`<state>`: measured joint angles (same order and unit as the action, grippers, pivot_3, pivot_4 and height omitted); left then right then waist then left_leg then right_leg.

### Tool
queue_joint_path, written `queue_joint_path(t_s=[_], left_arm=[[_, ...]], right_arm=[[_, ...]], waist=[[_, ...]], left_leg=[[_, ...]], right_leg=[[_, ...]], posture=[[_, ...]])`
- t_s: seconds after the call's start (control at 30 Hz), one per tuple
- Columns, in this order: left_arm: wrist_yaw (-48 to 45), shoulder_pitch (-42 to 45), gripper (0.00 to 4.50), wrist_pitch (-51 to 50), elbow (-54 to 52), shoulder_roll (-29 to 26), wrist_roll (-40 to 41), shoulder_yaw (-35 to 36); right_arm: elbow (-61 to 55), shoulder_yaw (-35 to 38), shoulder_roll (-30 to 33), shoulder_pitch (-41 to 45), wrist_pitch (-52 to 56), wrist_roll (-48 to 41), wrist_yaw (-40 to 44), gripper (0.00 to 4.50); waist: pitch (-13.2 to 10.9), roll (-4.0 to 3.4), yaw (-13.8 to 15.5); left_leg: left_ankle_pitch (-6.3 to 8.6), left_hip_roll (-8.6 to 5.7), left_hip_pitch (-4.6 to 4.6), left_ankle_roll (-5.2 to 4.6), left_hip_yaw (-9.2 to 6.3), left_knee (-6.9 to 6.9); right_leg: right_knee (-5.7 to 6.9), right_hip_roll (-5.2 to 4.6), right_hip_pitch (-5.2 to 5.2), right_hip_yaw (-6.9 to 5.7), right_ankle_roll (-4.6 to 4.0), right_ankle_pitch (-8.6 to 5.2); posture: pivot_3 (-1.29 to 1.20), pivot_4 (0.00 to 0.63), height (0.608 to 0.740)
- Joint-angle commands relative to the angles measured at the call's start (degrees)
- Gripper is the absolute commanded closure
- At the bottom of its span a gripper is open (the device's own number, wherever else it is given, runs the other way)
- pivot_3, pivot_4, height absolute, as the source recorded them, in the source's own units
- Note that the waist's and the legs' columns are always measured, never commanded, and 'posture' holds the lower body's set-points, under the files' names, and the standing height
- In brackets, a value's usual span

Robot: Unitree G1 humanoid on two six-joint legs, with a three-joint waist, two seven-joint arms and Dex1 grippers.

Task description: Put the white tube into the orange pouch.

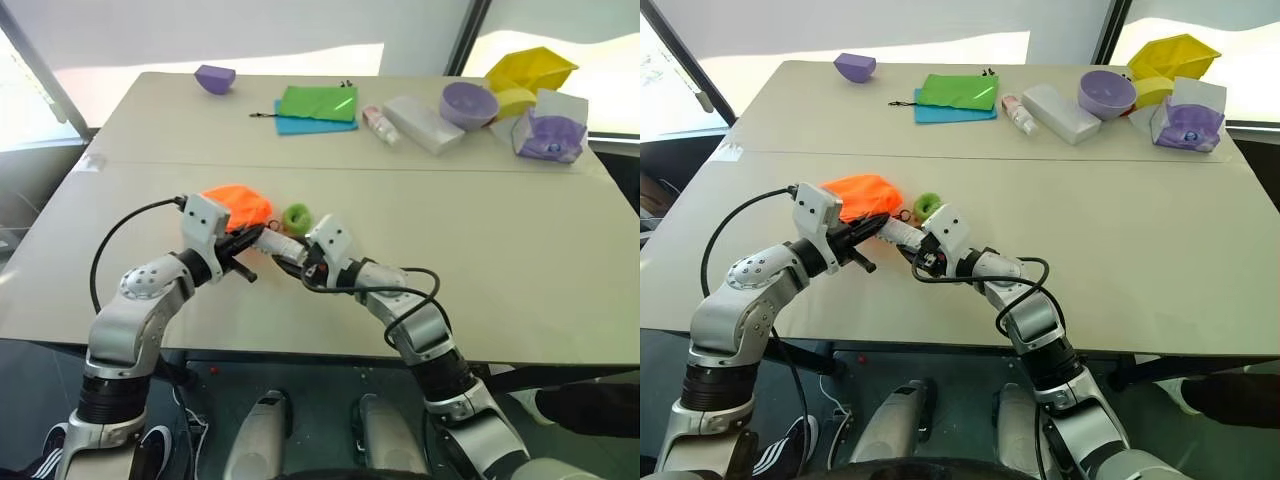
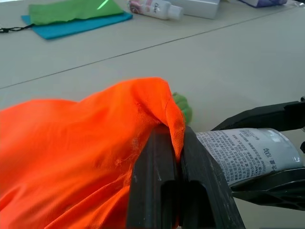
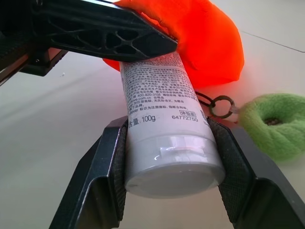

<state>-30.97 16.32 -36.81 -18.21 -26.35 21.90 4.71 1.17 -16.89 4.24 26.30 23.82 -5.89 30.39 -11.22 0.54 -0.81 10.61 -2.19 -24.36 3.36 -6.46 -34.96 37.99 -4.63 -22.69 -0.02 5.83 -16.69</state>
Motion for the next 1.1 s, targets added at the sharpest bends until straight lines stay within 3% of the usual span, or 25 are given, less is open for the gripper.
queue_joint_path(t_s=[0.03,0.33,0.7,0.87,1.1], left_arm=[[-0.47,-0.47,4.50,0.80,-3.08,-0.12,0.72,-0.57],[-0.45,-0.54,4.50,0.95,-3.02,-0.76,0.61,0.09],[-0.38,-0.17,4.50,1.62,-2.79,-1.20,0.24,0.55],[-5.24,-2.98,4.50,3.71,0.32,-4.21,4.66,8.16],[-10.25,-4.14,4.50,2.83,5.82,-5.14,12.48,14.21]], right_arm=[[1.73,4.40,-1.55,3.73,-3.68,-0.33,-3.81,2.21],[1.64,4.17,1.83,2.51,-4.19,-0.27,-1.70,2.21],[-7.52,3.31,7.60,-2.20,-0.82,-3.87,6.38,2.21],[-18.86,7.67,18.10,-8.48,3.37,-10.99,15.11,2.21],[-18.24,6.60,17.21,-9.14,2.17,-9.21,11.93,2.21]], waist=[[0.00,0.00,-0.12],[0.00,0.00,-0.19],[0.00,0.00,-0.11],[-0.01,0.00,-0.01],[-0.01,0.01,0.02]], left_leg=[[0.00,0.00,0.00,0.00,0.01,-0.01],[-0.01,0.02,0.01,0.01,0.01,0.09],[-0.01,0.02,0.00,0.01,0.01,0.08],[0.00,0.06,-0.02,0.00,0.00,0.11],[0.00,0.16,-0.04,0.01,0.02,0.11]], right_leg=[[0.00,0.00,-0.01,0.01,0.00,0.00],[0.01,0.05,-0.04,0.00,0.00,0.01],[0.01,0.03,-0.03,0.00,0.00,0.00],[-0.08,-0.01,-0.02,-0.01,0.00,-0.01],[-0.11,-0.02,-0.05,-0.01,-0.24,-0.11]], posture=[[0.00,0.150,0.740],[0.00,0.150,0.740],[0.00,0.150,0.740],[0.00,0.150,0.740],[0.00,0.150,0.740]])
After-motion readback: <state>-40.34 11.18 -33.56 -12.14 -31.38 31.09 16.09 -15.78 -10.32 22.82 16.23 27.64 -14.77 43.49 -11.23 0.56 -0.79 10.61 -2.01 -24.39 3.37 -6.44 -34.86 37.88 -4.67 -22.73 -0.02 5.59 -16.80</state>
